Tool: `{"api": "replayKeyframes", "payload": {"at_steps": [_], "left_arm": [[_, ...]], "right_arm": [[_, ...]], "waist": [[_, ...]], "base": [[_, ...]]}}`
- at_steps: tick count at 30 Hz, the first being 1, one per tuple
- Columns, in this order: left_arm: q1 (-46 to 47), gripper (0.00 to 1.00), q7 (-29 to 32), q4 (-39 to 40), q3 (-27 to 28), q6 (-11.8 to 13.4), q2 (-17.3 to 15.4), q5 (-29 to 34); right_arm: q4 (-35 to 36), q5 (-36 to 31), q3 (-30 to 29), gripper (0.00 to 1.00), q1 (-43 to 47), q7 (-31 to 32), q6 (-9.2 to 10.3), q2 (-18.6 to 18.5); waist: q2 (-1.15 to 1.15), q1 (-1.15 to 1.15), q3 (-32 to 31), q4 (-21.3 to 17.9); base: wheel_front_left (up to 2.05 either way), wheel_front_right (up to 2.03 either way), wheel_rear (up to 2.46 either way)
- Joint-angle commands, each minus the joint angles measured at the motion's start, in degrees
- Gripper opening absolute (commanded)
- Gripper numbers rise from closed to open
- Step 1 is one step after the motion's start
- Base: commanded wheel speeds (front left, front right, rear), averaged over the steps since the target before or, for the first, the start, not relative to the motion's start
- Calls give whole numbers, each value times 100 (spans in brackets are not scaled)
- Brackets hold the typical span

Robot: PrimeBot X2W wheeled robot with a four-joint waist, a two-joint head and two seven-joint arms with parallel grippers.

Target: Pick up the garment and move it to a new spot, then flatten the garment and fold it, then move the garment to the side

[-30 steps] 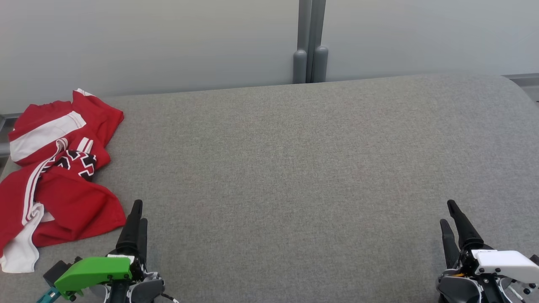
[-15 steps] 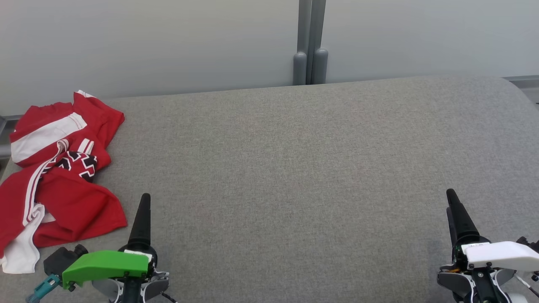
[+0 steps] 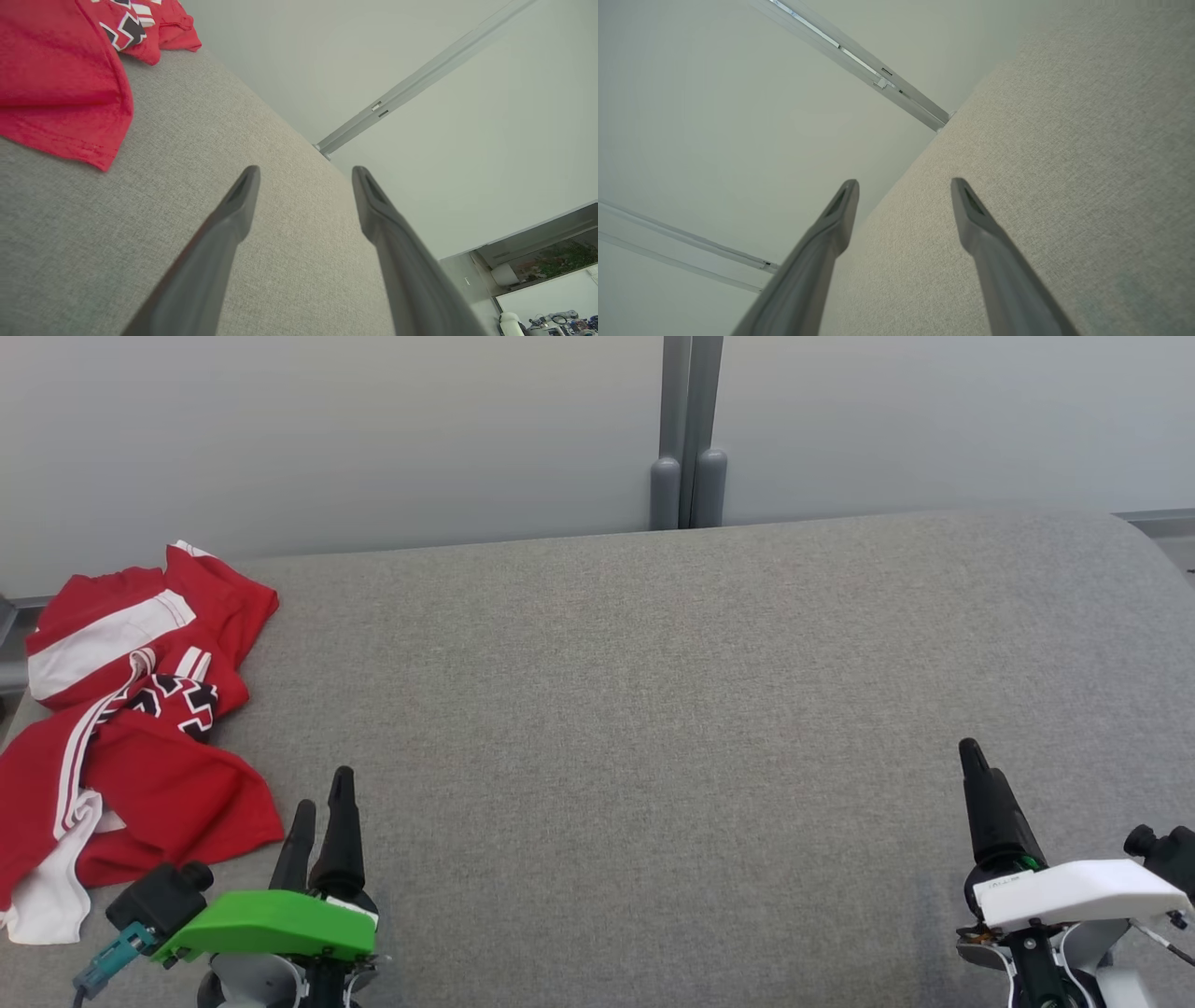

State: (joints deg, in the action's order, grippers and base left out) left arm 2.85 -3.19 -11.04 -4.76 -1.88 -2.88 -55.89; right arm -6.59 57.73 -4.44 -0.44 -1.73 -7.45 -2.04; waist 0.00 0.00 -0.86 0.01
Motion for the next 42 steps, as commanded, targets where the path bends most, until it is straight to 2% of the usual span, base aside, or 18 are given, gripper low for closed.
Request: {"api": "replayKeyframes", "payload": {"at_steps": [1,20,33,42], "left_arm": [[-4,100,-67,144,-18,58,-80,309],[-346,100,-400,329,-222,414,-262,1956],[-475,100,-591,430,-294,595,-287,2717],[-557,100,-717,449,-278,598,-205,3020]], "right_arm": [[142,-282,61,100,-20,-77,-2,-41],[308,-1961,413,100,156,-449,-3,-58],[330,-2838,522,100,202,-666,-4,-67],[375,-3361,554,100,217,-804,-4,-73]], "waist": [[0,0,-6,2],[0,0,-57,0],[0,0,-75,-4],[0,0,-92,-8]], "base": [[0,0,0],[0,0,0],[0,0,0],[0,0,0]]}}
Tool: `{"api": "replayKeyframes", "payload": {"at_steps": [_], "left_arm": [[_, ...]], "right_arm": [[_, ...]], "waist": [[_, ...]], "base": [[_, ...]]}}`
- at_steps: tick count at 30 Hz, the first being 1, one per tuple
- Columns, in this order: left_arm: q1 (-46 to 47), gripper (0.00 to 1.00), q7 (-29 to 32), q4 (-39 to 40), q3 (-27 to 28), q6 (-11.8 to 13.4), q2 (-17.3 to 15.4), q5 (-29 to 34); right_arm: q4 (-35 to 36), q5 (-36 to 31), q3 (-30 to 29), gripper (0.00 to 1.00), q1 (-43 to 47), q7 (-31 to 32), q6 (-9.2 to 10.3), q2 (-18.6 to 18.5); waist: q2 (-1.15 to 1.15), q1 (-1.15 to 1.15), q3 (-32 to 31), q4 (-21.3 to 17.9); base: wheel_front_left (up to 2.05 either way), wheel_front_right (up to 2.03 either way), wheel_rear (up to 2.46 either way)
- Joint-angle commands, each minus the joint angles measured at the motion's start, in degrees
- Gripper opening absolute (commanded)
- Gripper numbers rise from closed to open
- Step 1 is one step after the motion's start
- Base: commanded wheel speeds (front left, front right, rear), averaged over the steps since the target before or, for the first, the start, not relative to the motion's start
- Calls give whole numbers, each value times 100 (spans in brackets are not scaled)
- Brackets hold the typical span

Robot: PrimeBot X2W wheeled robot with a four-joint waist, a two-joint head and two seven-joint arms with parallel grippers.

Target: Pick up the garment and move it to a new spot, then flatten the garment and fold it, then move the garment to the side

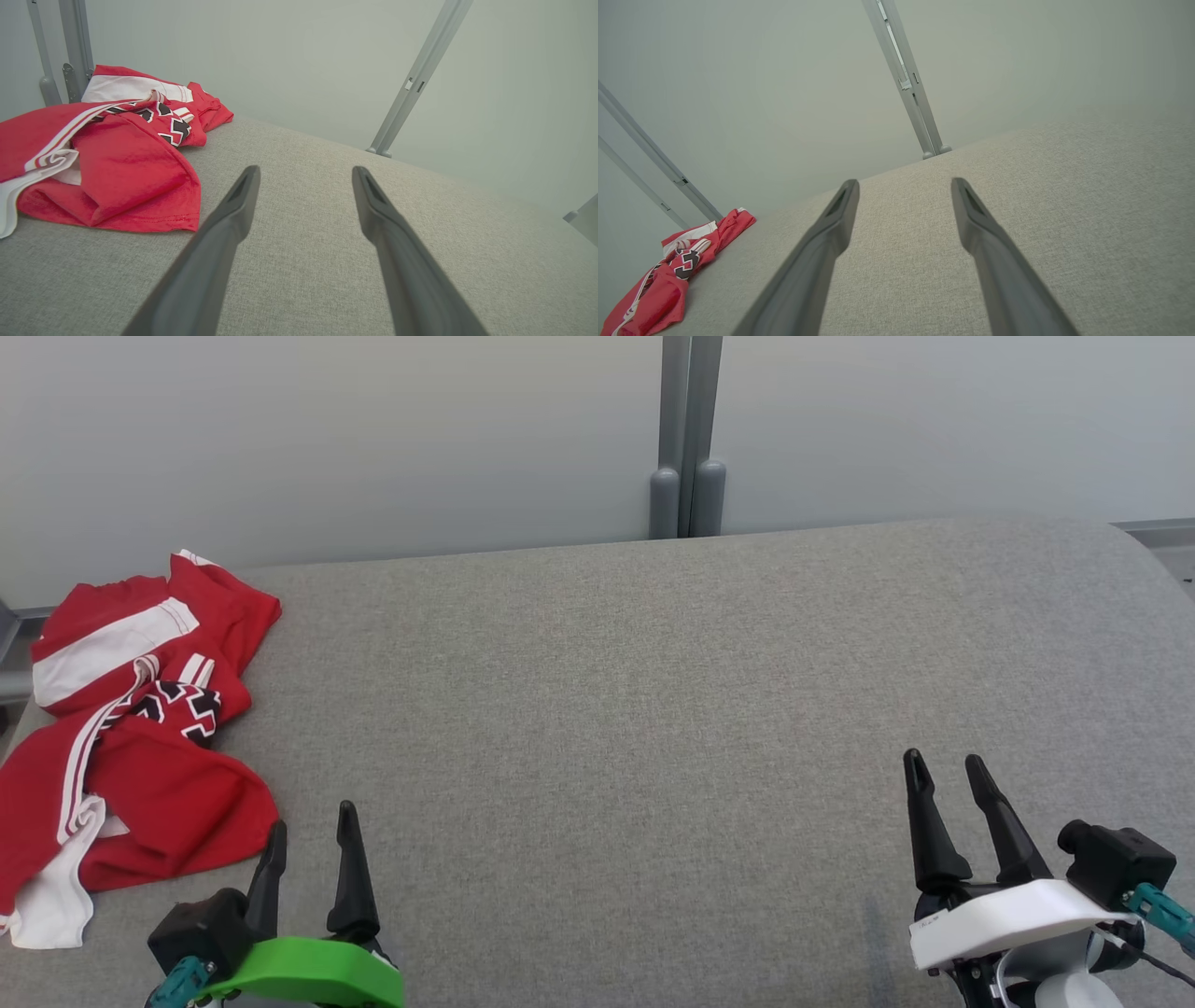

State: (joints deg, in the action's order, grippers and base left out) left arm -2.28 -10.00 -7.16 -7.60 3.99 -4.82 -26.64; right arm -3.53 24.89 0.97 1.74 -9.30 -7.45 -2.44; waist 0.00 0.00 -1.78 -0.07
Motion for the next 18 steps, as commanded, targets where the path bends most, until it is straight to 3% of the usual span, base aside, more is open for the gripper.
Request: {"api": "replayKeyframes", "payload": {"at_steps": [1,18], "left_arm": [[-45,100,-43,51,14,-3,-1,114],[-162,100,-246,-69,3,65,85,780]], "right_arm": [[75,-121,16,100,2,-62,-3,-33],[81,-910,119,100,53,-292,-4,-44]], "waist": [[0,0,-3,-1],[0,0,-48,-5]], "base": [[0,0,0],[0,0,0]]}}
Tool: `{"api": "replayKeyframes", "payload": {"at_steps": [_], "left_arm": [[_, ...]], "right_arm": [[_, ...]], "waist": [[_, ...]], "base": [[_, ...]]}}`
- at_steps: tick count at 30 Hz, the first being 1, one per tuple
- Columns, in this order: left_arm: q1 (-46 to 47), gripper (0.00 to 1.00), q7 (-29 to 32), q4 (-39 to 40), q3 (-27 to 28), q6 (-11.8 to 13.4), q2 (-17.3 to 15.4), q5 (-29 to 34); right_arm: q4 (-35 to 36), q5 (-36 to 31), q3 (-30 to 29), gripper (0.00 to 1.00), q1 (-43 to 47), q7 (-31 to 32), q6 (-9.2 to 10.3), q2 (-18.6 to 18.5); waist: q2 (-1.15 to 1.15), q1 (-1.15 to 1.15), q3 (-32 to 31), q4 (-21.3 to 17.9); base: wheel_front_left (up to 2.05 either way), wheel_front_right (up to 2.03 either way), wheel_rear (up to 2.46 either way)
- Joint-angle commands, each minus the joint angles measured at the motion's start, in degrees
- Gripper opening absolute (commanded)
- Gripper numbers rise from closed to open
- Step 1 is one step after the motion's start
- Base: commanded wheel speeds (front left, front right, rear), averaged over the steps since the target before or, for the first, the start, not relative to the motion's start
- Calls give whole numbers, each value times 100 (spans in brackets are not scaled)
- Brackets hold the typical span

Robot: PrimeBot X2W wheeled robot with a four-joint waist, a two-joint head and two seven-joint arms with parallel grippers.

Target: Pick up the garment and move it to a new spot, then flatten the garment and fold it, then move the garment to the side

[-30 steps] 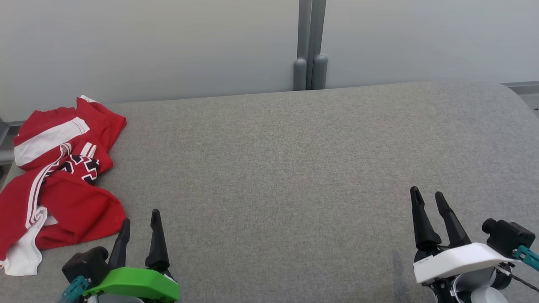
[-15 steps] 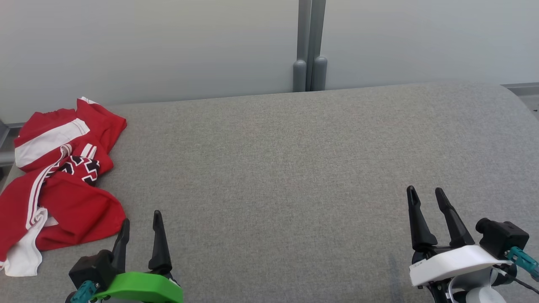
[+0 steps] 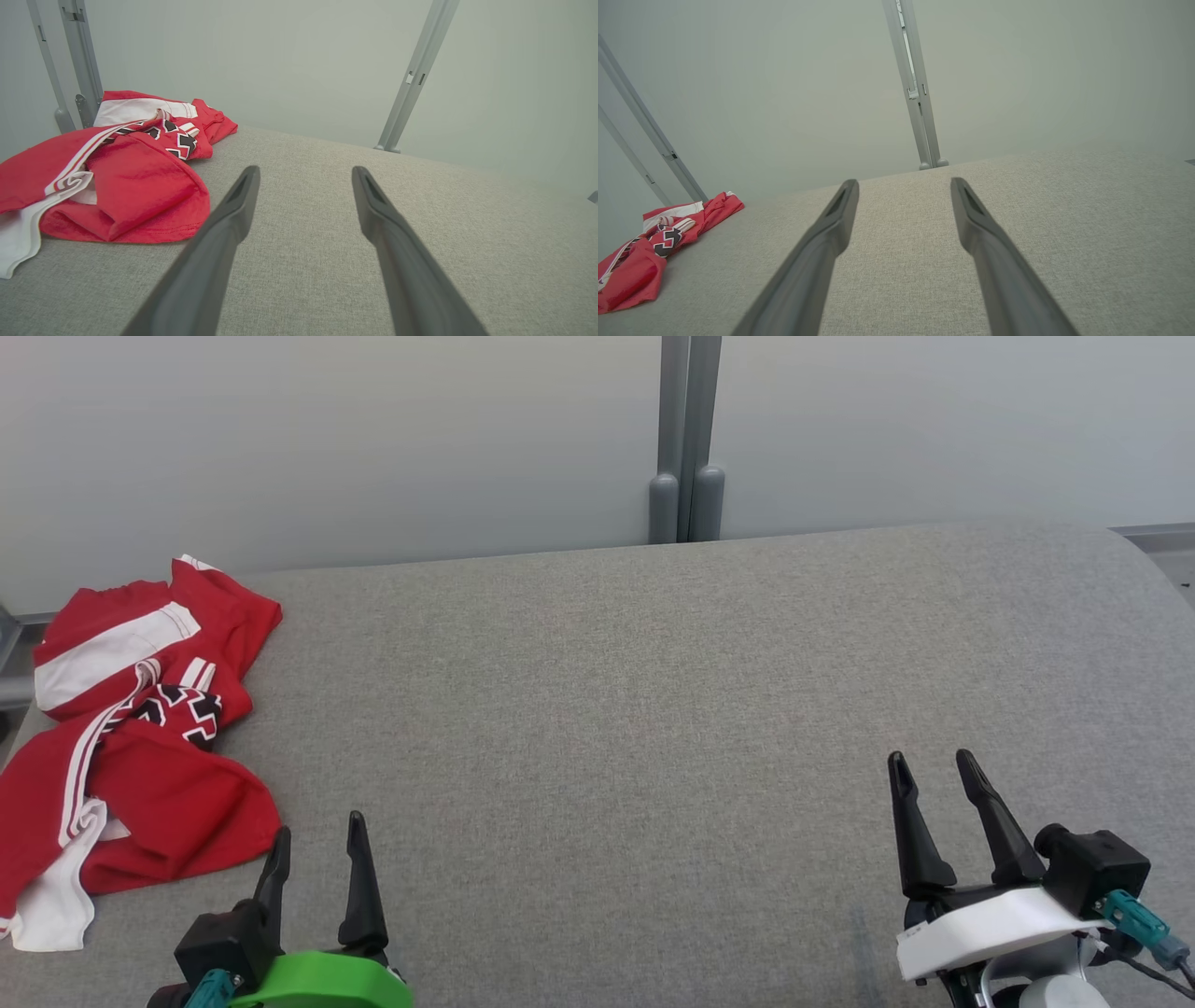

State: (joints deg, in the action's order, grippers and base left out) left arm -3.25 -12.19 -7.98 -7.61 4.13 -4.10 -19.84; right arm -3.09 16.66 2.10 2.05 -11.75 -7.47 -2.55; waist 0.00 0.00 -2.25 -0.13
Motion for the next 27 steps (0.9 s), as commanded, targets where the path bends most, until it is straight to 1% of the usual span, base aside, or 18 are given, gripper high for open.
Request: {"api": "replayKeyframes", "payload": {"at_steps": [1,27], "left_arm": [[-73,100,-44,3,7,56,18,123],[-236,100,-301,-17,0,137,54,1014]], "right_arm": [[32,-133,11,100,22,-63,-3,-34],[-242,-1046,114,100,59,-343,-3,-45]], "waist": [[0,0,-3,0],[0,0,-94,1]], "base": [[0,0,0],[0,0,0]]}}
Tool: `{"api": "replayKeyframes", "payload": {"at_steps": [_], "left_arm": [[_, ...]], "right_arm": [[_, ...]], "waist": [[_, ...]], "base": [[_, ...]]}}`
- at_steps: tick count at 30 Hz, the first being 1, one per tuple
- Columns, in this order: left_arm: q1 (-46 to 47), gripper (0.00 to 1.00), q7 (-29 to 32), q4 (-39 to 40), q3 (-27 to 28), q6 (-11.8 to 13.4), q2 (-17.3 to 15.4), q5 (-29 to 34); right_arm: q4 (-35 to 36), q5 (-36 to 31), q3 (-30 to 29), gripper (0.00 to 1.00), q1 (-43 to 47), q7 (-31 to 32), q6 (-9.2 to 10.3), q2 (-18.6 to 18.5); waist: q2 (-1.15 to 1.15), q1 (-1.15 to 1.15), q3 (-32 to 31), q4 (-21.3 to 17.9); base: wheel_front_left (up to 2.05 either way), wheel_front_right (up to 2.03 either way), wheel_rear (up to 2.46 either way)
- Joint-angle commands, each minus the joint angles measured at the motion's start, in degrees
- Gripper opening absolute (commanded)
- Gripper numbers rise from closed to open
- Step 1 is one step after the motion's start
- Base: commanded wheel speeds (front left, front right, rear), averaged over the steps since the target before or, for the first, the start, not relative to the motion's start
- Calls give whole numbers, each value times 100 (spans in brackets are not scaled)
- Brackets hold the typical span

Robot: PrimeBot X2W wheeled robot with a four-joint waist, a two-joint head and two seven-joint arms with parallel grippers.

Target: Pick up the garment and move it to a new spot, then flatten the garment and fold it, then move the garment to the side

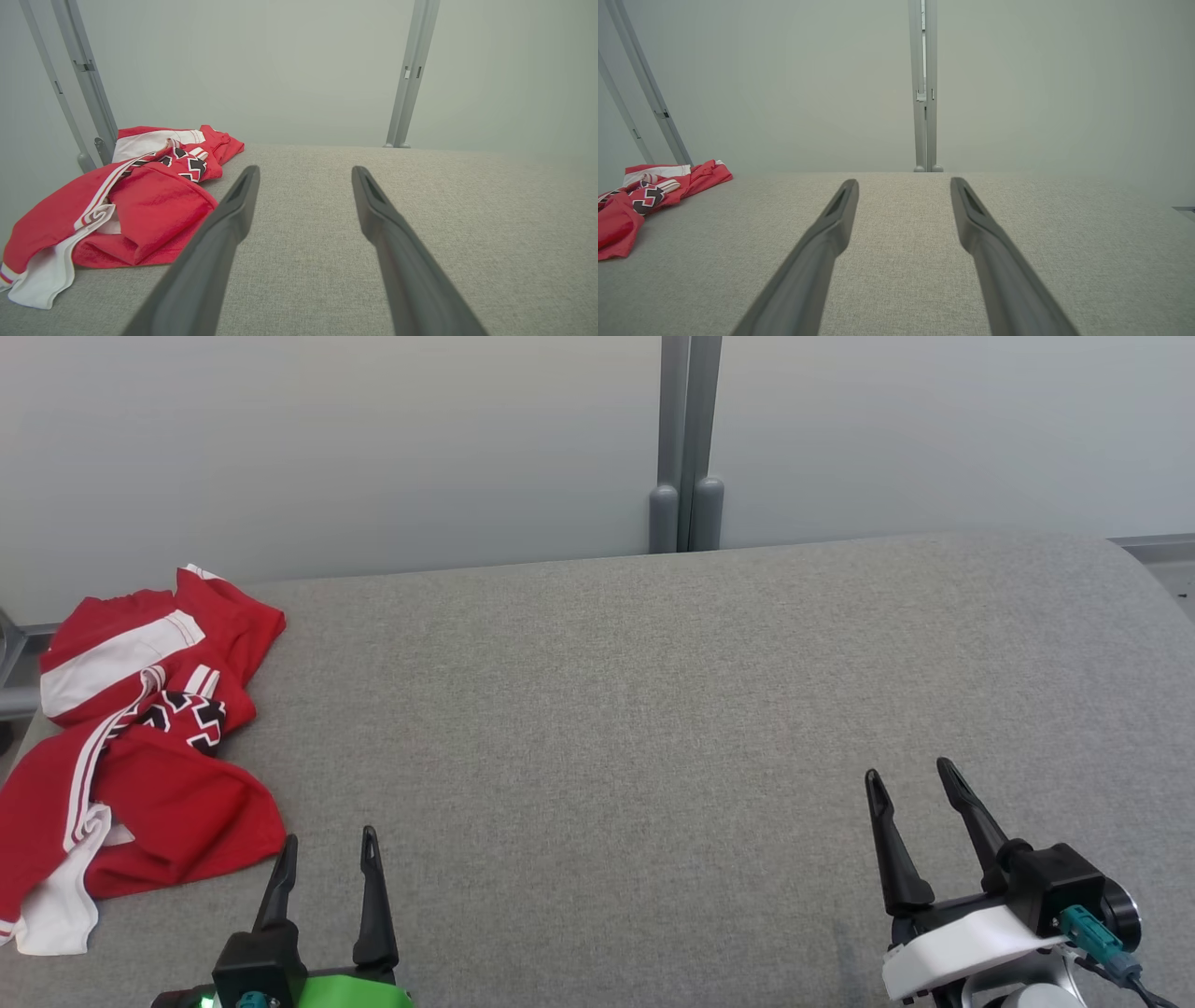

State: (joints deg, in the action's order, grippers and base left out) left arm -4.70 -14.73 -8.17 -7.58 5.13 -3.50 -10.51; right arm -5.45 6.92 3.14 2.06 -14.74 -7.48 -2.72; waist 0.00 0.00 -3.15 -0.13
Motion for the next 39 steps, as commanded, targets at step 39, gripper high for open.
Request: {"api": "replayKeyframes", "payload": {"at_steps": [39], "left_arm": [[-18,100,-43,-133,98,-36,8,26]], "right_arm": [[22,-54,-55,100,108,-53,-2,-27]], "waist": [[0,0,-22,208]], "base": [[0,0,0]]}}
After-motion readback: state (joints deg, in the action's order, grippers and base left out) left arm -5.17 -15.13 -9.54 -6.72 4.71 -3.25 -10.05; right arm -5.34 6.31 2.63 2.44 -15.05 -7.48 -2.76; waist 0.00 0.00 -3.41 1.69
